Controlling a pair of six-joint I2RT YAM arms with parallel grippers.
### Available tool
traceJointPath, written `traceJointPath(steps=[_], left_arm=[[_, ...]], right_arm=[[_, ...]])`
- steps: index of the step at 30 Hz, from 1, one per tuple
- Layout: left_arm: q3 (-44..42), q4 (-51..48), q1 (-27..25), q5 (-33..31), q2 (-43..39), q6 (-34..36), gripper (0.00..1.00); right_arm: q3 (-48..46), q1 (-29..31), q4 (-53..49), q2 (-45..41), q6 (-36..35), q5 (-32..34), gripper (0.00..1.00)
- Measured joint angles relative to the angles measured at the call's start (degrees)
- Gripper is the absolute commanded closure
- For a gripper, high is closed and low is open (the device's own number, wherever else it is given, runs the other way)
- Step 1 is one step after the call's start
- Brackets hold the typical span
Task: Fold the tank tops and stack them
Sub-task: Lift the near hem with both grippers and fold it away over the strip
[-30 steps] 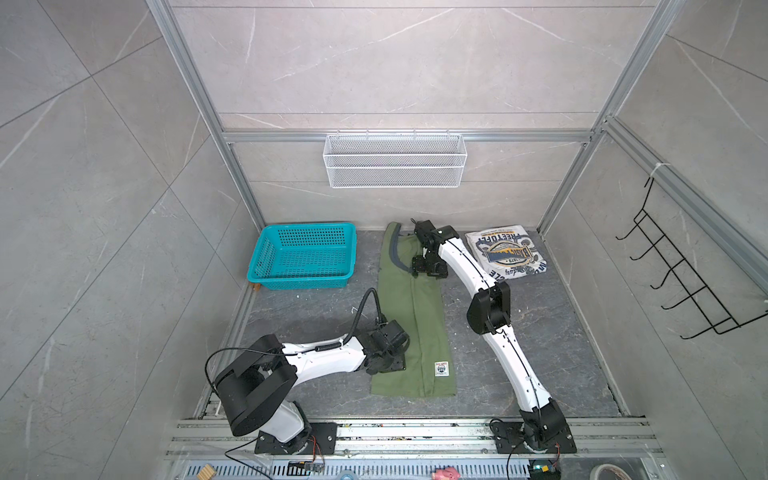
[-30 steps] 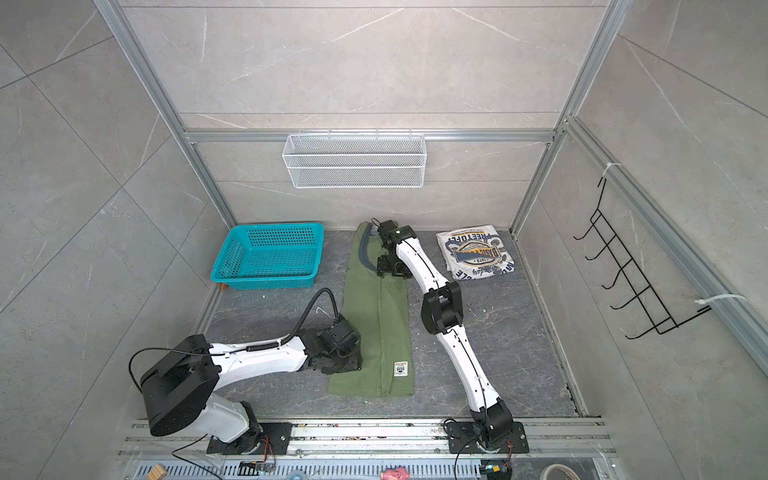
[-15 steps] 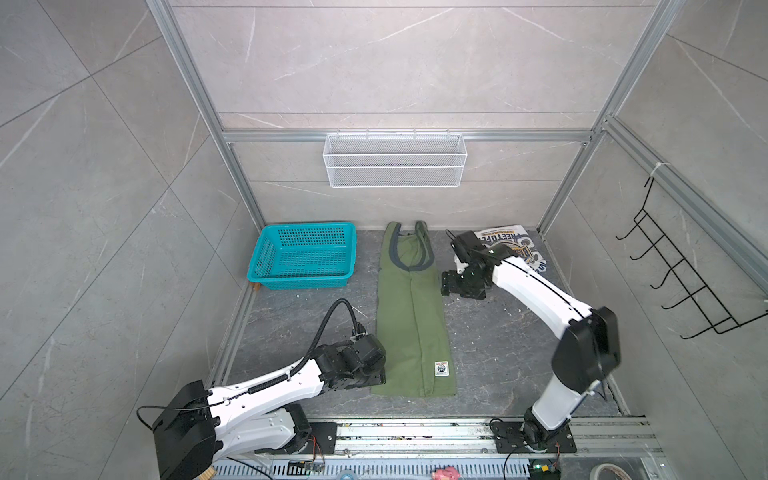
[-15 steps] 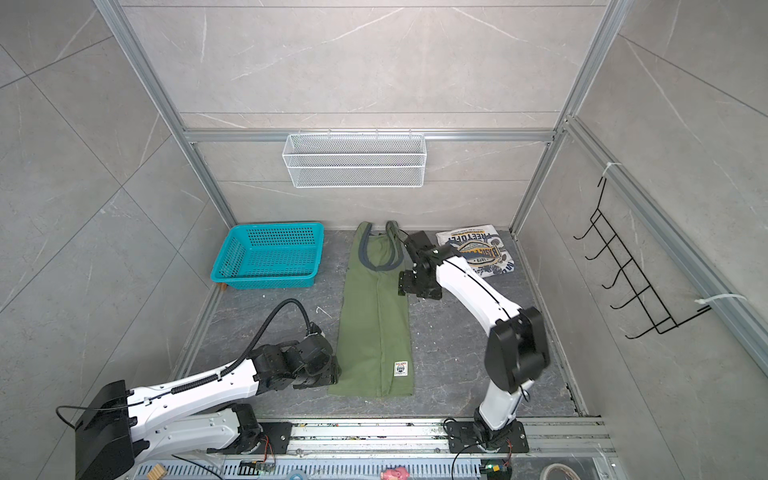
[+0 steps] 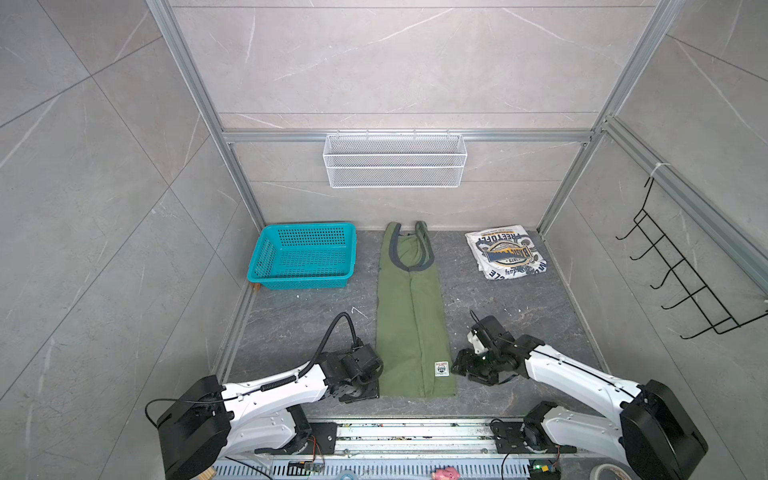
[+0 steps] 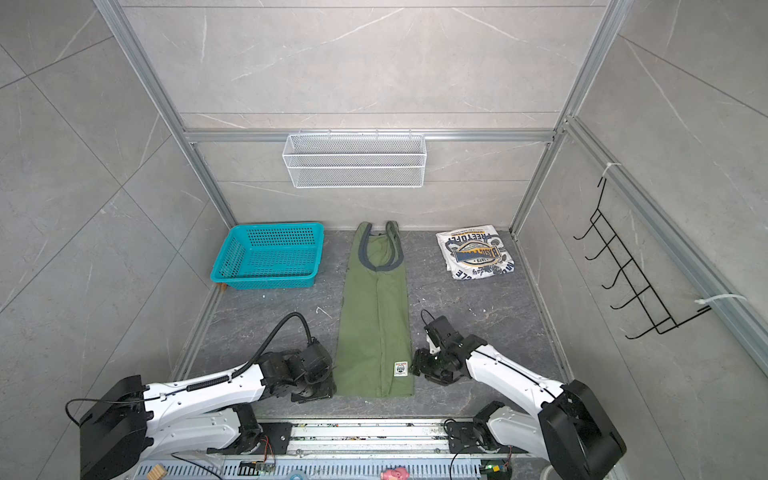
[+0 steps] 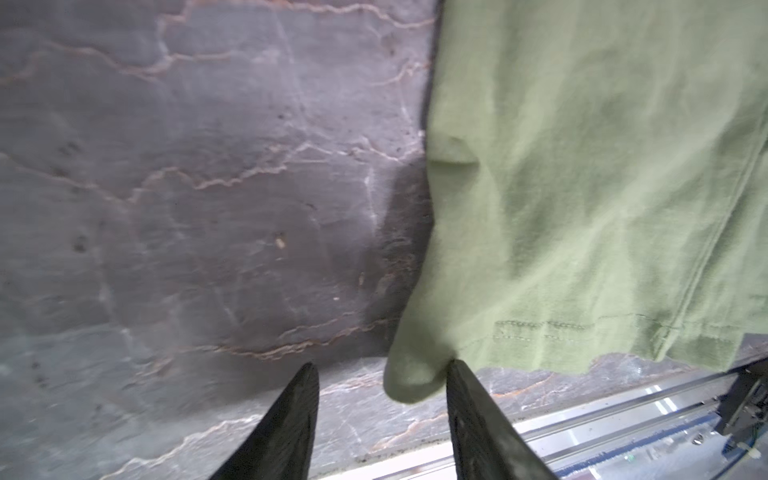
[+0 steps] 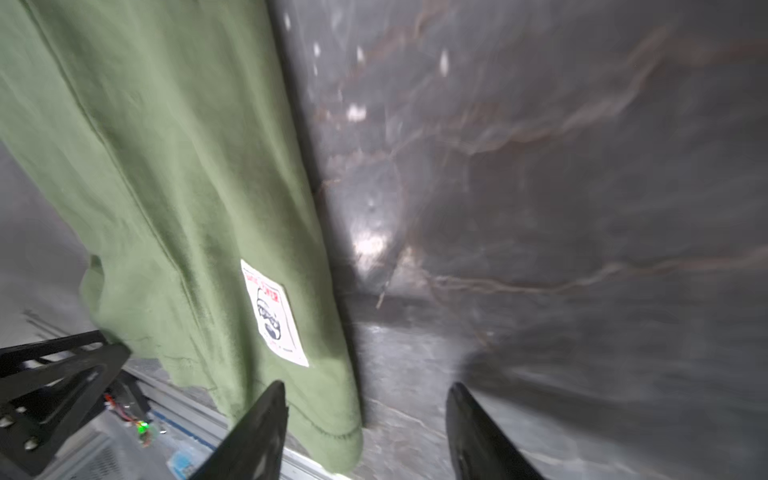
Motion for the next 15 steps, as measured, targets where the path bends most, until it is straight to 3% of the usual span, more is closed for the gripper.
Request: traceJointPath(steps=[4,8,15], left_arm=[[-0.9,3.3,0.0,1.6,1.2,-0.5,0.54],[-0.9,6.4,-0.1,2.6,2.6,-1.1,0.6],[-0.9,9.9,-0.7,3.6,4.6,-1.8,0.77]], right_arm=[[-2.3,4.0,6.4,0.2,4.8,-1.6,0.48],[-3.7,7.2,10.4,0.5,8.6,-1.6,0.6],[-4.9,11.9,9.0,-1.8,13.6,1.3,0.8]])
